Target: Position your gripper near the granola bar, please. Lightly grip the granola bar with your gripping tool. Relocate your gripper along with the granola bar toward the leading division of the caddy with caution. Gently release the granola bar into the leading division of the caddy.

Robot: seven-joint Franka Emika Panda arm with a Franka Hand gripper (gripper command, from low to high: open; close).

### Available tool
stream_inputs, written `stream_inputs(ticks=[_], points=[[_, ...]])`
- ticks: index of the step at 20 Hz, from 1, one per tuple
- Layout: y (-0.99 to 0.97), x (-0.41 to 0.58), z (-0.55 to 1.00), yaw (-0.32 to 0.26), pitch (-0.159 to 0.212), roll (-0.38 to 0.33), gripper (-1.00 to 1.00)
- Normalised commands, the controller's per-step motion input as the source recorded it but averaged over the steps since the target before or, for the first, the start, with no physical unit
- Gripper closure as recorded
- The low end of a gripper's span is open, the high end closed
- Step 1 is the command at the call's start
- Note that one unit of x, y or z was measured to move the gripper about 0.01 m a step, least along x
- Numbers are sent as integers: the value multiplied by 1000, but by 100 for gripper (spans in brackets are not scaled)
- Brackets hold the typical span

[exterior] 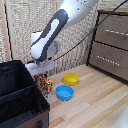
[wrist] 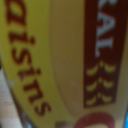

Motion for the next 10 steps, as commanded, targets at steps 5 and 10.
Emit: stream_inputs(ticks=[5,10], points=[[140,0,-20,-19,4,-3,100],[242,-23,-23,-21,65,-39,100]])
